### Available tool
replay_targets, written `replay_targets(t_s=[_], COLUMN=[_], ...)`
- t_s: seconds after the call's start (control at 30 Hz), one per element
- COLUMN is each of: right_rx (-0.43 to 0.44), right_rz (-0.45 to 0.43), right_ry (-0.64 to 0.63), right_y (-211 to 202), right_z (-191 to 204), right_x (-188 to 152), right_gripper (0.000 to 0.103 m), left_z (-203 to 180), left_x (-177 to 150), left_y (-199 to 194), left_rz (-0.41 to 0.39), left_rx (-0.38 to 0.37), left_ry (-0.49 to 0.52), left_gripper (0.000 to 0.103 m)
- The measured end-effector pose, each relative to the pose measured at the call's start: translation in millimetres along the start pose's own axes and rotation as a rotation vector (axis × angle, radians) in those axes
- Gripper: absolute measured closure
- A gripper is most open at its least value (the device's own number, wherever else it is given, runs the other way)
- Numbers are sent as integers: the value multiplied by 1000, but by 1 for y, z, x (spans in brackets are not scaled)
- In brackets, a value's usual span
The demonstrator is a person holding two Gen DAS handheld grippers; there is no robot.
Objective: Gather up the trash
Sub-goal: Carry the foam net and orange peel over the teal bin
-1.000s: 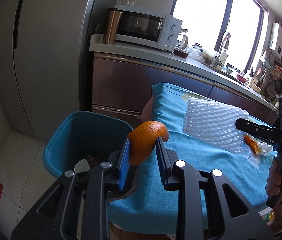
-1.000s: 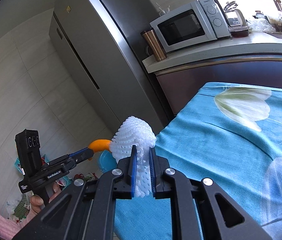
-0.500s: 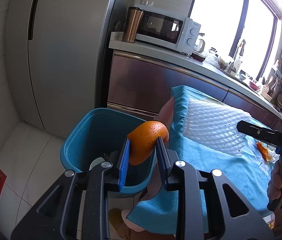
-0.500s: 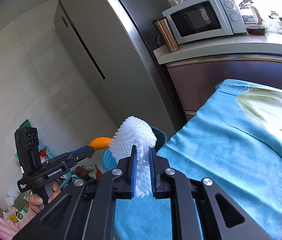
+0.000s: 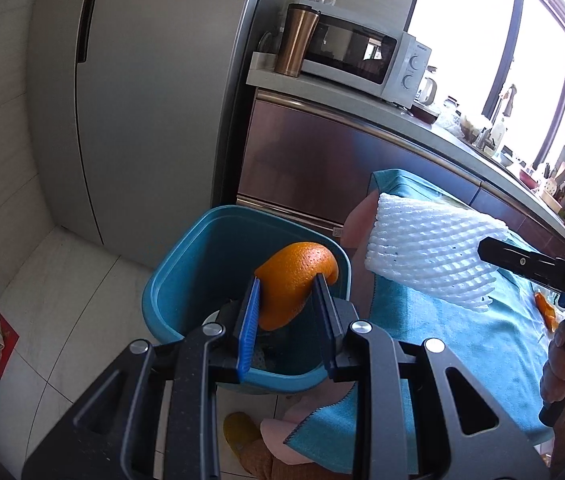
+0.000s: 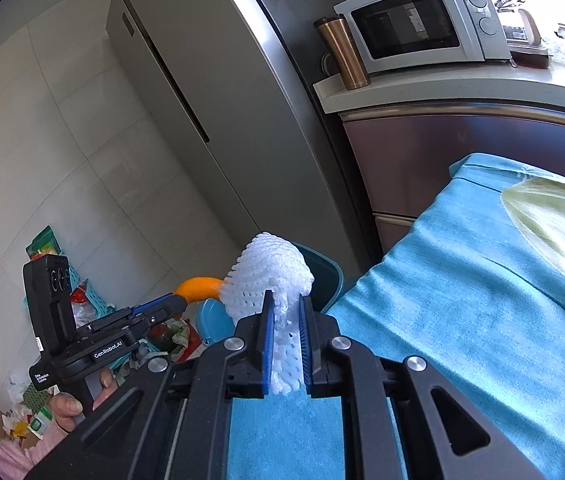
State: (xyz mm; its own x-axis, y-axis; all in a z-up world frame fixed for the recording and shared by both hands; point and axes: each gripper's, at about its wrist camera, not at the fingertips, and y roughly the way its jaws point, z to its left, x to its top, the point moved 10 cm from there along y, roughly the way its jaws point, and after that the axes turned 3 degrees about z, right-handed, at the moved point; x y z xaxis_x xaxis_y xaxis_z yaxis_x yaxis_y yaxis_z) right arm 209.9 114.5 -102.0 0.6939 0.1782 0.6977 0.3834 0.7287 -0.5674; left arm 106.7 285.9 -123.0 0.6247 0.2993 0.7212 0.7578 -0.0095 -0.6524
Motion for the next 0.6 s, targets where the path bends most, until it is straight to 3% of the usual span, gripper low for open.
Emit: replay_targets(t_s=[0.6], right_rx=[-36], right_rz=[58], right_ry=[-27], right_y=[39], right_z=[4], right_x=[5], right_gripper=[92], left_z=[16], left_x=[-8], left_y=[23], left_rz=[42], left_rx=[51], left_ry=[-30], left_gripper=[76])
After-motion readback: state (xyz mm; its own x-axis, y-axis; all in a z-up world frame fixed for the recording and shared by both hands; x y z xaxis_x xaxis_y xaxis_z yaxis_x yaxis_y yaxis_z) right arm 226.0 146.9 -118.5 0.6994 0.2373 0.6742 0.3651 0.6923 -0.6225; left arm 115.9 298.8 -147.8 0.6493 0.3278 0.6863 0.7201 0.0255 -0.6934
